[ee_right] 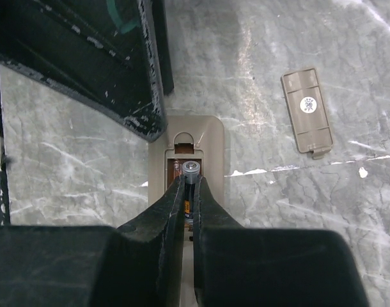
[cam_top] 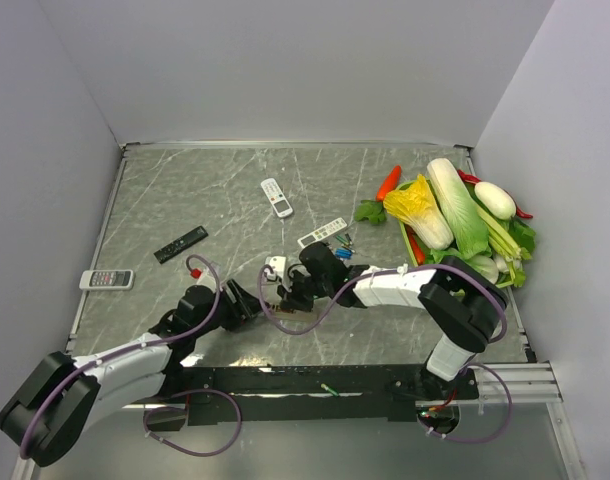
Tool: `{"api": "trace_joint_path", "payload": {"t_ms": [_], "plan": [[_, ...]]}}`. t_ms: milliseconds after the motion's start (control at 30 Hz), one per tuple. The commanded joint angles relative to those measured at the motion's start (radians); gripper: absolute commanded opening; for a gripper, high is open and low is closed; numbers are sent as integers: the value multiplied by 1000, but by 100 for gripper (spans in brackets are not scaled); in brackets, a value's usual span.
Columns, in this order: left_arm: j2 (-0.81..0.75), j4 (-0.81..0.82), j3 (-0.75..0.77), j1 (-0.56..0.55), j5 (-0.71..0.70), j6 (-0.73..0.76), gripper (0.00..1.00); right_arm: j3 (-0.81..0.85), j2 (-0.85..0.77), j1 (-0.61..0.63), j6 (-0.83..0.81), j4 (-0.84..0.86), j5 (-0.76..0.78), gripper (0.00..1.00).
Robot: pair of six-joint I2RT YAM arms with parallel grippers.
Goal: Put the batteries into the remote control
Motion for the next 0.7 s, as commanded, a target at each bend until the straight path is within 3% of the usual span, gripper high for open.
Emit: {"api": "trace_joint_path", "payload": {"t_ms": [0,233,667], "plan": [[-31,-142,-19,-6,-64,5,64,71,22,15,-79,-137,49,2],[-71,-182,-11,-20,-101,1,50,173,83,39,-150,-305,118,2],[-36,-164,-2,-36,-99,7,51,264,166,88,-176,-438,267,6]]}}
